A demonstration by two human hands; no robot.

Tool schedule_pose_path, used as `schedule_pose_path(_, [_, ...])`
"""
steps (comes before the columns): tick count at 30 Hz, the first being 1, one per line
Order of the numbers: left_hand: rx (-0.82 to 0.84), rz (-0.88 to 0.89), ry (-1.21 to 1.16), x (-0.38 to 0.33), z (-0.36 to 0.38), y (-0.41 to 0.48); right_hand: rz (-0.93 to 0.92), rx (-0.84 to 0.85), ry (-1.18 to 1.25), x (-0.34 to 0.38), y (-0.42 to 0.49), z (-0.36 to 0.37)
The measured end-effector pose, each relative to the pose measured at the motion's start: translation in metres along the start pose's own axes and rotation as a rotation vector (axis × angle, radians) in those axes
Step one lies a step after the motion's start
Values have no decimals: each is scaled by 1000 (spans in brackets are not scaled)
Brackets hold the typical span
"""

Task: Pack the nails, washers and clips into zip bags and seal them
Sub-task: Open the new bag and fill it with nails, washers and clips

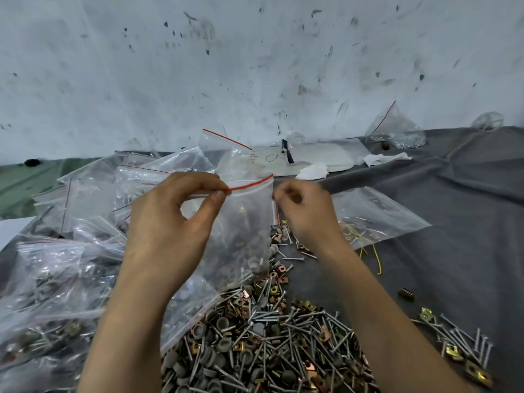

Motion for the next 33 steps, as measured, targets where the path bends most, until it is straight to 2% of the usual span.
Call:
schedule_pose_path(3, [-4,1,-4,1,-1,0,115,454,-437,-36,-7,34])
schedule_pose_path(5, [-8,-2,-14,1,-2,0,140,654,-517,-47,-18,51])
schedule_pose_path(8, [-9,0,-12,2,-2,1,186,680,-501,-53,-22,57])
schedule_pose_path(14, [-12,-4,-23,3,-3,0,135,744,-654,-48,-22,60])
schedule_pose_path(17, [-13,0,-22,4,-4,1,117,720,-608,-42,-18,52])
schedule_pose_path(19, [-5,3,-2,5,-4,1,96,607,-482,-35,-10,38])
schedule_pose_path(21, [14,2,10,6,-2,1,50,362,-270,-18,1,16])
schedule_pose_path(23, [31,0,1,6,0,1,-22,123,55,3,4,-5])
schedule_pose_path(26, [48,-9,-11,5,2,1,-167,23,453,33,-4,-18])
schedule_pose_path(28, [55,-7,-10,4,3,0,-265,41,453,46,-11,-19])
schedule_pose_path(30, [51,4,-4,3,3,0,-338,74,299,52,-14,-16])
schedule_pose_path(33, [54,6,-7,2,3,0,-335,72,232,49,-13,-13])
Point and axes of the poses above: each hand's wrist, its own y-axis towards the middle knuckle, its own z-axis out of the palm, x = y × z, the point moved 5 cm from there along y, towards the middle knuckle, and after that the axes turned 3 degrees about -y, right-handed, at the moved point
